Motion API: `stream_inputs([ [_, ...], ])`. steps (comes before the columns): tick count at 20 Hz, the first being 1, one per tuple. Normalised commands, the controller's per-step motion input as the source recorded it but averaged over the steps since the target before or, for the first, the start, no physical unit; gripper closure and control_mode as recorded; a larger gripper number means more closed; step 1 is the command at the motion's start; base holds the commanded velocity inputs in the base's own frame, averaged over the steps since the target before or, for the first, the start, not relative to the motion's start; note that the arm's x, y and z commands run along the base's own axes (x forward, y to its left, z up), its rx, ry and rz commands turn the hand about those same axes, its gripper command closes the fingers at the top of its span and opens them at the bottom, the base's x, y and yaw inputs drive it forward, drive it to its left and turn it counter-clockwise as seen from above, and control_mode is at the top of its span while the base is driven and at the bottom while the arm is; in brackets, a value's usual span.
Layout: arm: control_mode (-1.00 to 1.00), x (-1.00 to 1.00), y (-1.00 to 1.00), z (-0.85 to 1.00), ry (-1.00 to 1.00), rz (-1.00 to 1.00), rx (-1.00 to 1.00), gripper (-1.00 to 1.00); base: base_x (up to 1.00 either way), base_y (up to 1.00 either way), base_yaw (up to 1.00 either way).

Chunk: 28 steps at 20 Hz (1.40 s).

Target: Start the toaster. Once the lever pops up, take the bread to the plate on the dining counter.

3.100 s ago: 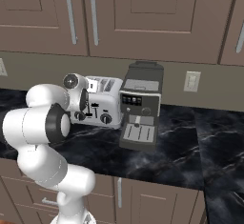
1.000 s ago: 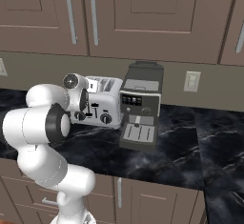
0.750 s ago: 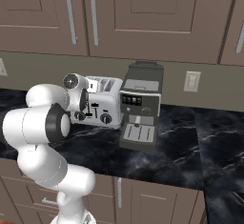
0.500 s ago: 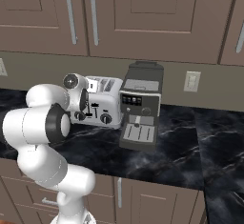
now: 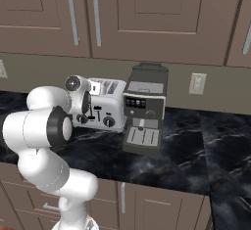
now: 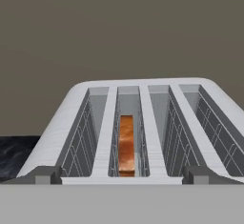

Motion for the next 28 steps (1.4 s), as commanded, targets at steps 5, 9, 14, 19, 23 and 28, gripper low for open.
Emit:
stream_inputs([
  [5, -1.00, 0.00, 0.00, 0.00, 0.00, 0.00, 0.00, -1.00, 0.00, 0.00, 0.00],
  [9, -1.00, 0.00, 0.00, 0.00, 0.00, 0.00, 0.00, -1.00, 0.00, 0.00, 0.00],
  [14, -1.00, 0.00, 0.00, 0.00, 0.00, 0.00, 0.00, -1.00, 0.00, 0.00, 0.00],
  [19, -1.00, 0.00, 0.00, 0.00, 0.00, 0.00, 0.00, -1.00, 0.00, 0.00, 0.00],
  [23, -1.00, 0.00, 0.00, 0.00, 0.00, 0.00, 0.00, -1.00, 0.00, 0.00, 0.00],
  [28, -1.00, 0.00, 0.00, 0.00, 0.00, 0.00, 0.00, -1.00, 0.00, 0.00, 0.00],
])
